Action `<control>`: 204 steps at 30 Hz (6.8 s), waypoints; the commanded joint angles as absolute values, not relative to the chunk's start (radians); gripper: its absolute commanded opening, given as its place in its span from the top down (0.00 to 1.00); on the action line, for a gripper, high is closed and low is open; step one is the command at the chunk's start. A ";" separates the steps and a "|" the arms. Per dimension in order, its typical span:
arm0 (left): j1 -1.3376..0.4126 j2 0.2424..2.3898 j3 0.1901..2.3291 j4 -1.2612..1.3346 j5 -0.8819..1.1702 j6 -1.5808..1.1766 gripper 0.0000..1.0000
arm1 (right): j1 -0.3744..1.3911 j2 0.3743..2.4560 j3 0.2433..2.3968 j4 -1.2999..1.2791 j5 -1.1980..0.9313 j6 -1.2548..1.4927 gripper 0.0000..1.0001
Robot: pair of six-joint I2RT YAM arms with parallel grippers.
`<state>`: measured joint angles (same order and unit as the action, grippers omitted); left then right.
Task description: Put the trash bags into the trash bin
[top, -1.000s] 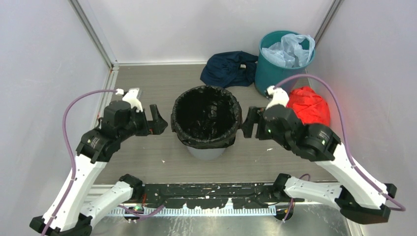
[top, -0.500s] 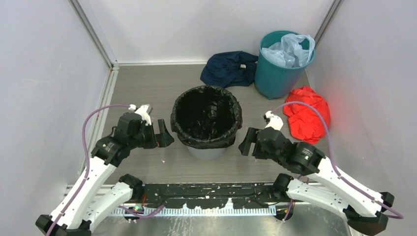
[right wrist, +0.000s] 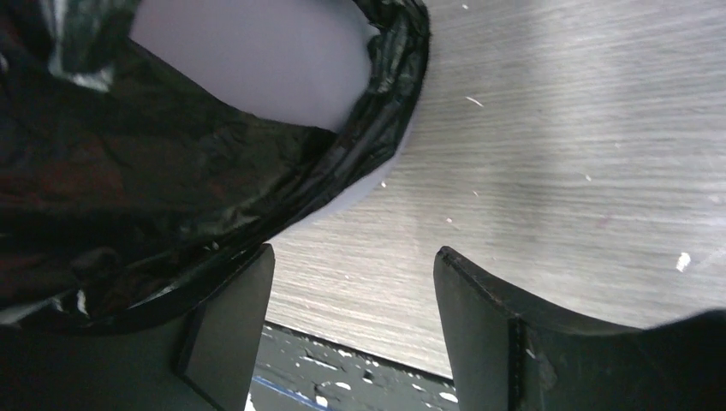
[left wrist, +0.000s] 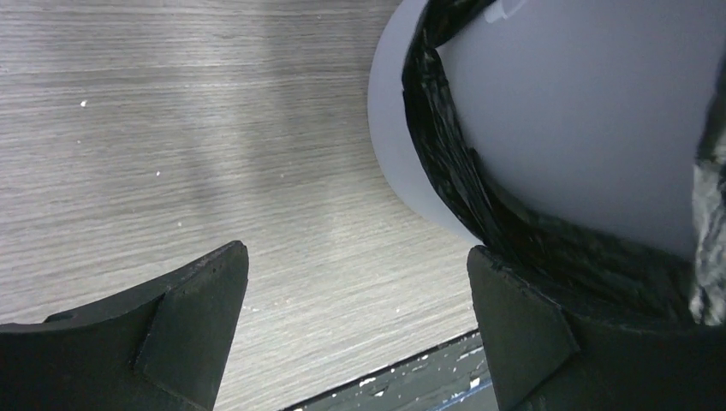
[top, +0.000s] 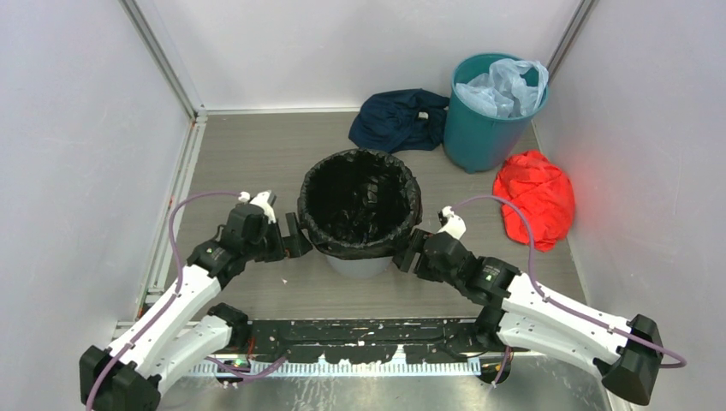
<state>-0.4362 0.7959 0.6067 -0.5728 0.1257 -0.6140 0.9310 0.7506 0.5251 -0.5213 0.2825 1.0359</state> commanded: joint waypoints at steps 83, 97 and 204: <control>-0.476 1.598 1.693 -0.993 0.071 -0.309 0.11 | 0.581 1.615 1.703 -1.066 0.249 0.447 0.40; -0.504 1.614 1.658 -0.970 0.101 -0.330 0.59 | 0.586 1.609 1.648 -1.026 0.229 0.469 0.86; -0.593 1.637 1.879 -0.965 0.310 -0.392 0.55 | 0.688 1.619 1.717 -0.959 0.051 0.568 0.48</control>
